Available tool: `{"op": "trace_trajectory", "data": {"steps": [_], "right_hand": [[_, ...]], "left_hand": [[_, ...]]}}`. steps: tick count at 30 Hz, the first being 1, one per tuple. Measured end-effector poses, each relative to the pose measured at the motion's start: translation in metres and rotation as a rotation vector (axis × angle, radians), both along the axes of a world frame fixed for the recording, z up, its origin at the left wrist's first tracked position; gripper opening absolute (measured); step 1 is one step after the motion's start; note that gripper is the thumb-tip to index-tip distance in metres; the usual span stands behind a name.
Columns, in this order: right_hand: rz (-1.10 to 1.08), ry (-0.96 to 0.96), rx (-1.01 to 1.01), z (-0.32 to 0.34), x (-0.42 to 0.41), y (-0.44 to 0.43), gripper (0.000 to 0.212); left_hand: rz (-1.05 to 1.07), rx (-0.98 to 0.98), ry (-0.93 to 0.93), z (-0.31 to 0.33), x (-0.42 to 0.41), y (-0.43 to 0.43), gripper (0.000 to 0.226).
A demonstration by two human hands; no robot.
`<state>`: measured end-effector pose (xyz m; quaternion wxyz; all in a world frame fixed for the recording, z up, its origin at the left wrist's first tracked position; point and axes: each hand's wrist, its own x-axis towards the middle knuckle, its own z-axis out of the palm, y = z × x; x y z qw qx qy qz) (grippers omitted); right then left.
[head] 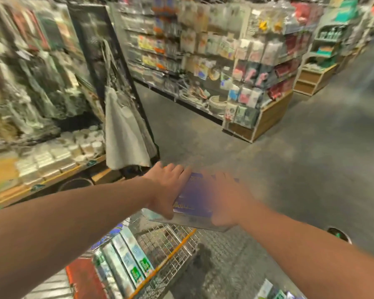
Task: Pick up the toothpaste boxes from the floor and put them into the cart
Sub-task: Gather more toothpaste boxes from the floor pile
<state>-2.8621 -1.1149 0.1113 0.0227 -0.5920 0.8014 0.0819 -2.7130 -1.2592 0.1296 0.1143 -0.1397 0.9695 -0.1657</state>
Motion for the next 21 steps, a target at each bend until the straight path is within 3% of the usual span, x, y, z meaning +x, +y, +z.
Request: {"op": "trace_trajectory", "data": {"steps": [11,17,21], "right_hand": [[0.133,-0.067,0.038,-0.065,-0.02,-0.156,0.126],[0.024,-0.09,0.147,-0.137,-0.005,-0.207,0.105],[-0.116,-0.148,0.164,-0.21,0.005,-0.22,0.126]], "left_hand": [[0.169,0.04,-0.101,-0.047,-0.003,-0.128,0.135],[0.106,0.136,-0.186,-0.122,-0.003,-0.194,0.134],[0.028,0.206,-0.241,-0.189,-0.009,-0.228,0.132]]}}
